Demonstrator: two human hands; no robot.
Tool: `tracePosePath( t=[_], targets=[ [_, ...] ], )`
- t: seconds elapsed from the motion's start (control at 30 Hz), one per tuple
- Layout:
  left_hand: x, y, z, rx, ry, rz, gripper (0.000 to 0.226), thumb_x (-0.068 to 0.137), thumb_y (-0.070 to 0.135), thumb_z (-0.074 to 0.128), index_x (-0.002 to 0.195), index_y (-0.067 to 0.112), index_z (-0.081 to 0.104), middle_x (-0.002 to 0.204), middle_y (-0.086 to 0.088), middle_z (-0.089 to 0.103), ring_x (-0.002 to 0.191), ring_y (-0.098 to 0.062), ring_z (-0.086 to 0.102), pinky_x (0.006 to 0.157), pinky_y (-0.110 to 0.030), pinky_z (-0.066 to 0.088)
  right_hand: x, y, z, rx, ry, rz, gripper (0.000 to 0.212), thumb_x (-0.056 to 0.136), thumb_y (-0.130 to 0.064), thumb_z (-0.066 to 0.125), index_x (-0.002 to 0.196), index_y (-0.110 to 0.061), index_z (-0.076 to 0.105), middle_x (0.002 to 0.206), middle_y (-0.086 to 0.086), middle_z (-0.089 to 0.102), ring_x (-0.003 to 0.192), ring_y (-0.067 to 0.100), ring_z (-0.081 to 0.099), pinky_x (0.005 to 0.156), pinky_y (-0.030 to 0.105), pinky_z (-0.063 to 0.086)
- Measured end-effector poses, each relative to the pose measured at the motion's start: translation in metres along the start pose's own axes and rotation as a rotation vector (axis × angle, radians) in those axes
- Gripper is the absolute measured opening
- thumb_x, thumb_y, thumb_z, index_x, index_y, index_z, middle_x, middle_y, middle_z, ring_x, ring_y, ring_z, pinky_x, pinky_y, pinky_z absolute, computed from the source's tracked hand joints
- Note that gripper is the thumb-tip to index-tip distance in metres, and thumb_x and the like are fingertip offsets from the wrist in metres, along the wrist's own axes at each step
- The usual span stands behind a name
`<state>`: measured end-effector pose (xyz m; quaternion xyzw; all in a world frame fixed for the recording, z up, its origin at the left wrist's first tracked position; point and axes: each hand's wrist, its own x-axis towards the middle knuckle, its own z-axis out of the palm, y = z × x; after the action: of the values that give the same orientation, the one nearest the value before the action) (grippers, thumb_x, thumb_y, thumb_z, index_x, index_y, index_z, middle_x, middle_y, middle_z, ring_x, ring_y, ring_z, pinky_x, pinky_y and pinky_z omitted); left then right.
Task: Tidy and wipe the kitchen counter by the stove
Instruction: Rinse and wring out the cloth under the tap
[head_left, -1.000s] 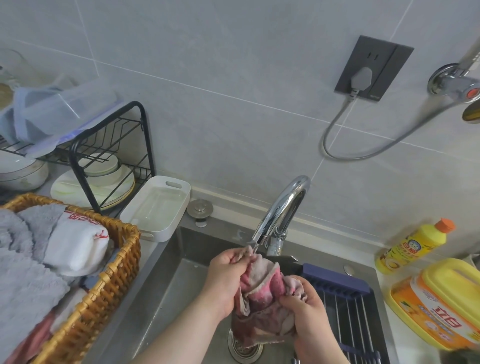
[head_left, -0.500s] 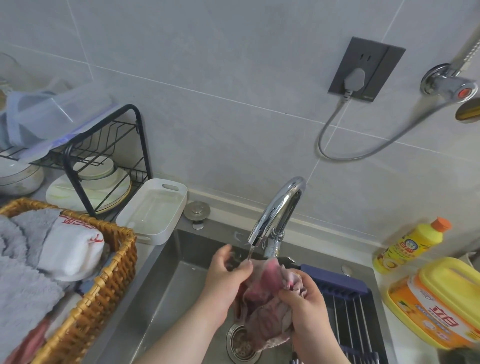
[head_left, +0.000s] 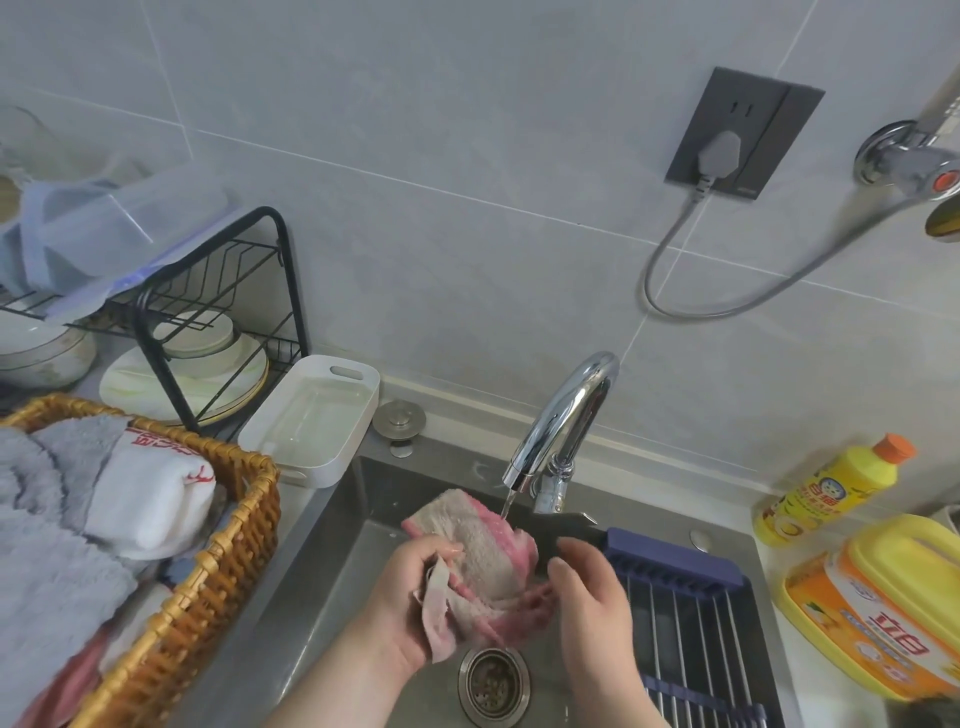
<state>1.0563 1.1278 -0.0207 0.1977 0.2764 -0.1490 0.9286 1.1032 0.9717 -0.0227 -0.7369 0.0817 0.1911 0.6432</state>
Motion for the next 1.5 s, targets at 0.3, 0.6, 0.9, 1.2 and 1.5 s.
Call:
tracePosePath(
  t=[0.3, 0.6, 0.9, 1.2, 1.5],
  targets=[
    [0.013, -0.004, -0.007, 0.195, 0.358, 0.301, 0.030, 0.095, 0.019, 0.058, 0.116, -0.002, 0.062, 0.104, -0.030, 0.069, 0.095, -0.045, 0.069, 0.090, -0.067, 0.048, 0.010, 0.003, 0.023, 0.494, -0.184, 0.326, 0.026, 0.097, -0.008, 0.054, 0.119, 0.003, 0.059, 0.103, 0.031, 0.069, 0.093, 0.045, 0.069, 0.088, 0.062, 0.052],
    [0.010, -0.005, -0.010, 0.300, 0.318, 0.387, 0.010, 0.087, 0.011, 0.066, 0.087, 0.011, 0.057, 0.086, -0.025, 0.062, 0.079, -0.040, 0.063, 0.071, -0.075, 0.047, 0.031, -0.022, 0.059, -0.006, -0.006, 0.070, 0.031, 0.096, -0.037, 0.058, 0.080, -0.013, 0.069, 0.068, 0.001, 0.072, 0.066, 0.016, 0.068, 0.062, 0.031, 0.056],
    [0.020, 0.008, 0.001, 0.324, 0.581, 0.544, 0.028, 0.093, 0.031, 0.063, 0.092, 0.003, 0.069, 0.087, -0.018, 0.075, 0.075, -0.029, 0.074, 0.072, -0.045, 0.060, 0.027, -0.017, 0.047, 0.497, -0.181, 0.407, 0.024, 0.090, -0.004, 0.053, 0.111, -0.003, 0.063, 0.108, 0.029, 0.069, 0.104, 0.048, 0.065, 0.096, 0.067, 0.045],
    [0.021, 0.004, 0.015, 0.299, 0.340, 0.306, 0.036, 0.098, 0.033, 0.055, 0.116, 0.003, 0.065, 0.103, -0.019, 0.073, 0.099, -0.035, 0.070, 0.099, -0.054, 0.048, 0.022, -0.010, 0.012, 0.705, -0.122, 0.491, 0.049, 0.072, -0.006, 0.064, 0.121, -0.002, 0.057, 0.112, 0.035, 0.065, 0.105, 0.050, 0.063, 0.094, 0.073, 0.041],
    [0.025, 0.006, -0.003, 0.260, 0.320, 0.285, 0.016, 0.089, -0.006, 0.057, 0.083, 0.010, 0.057, 0.082, -0.020, 0.065, 0.072, -0.031, 0.064, 0.068, -0.040, 0.054, 0.022, -0.009, -0.003, 0.693, -0.219, 0.308, 0.042, 0.075, 0.012, 0.038, 0.108, 0.003, 0.063, 0.107, 0.037, 0.063, 0.089, 0.045, 0.066, 0.089, 0.065, 0.049]
  ],
)
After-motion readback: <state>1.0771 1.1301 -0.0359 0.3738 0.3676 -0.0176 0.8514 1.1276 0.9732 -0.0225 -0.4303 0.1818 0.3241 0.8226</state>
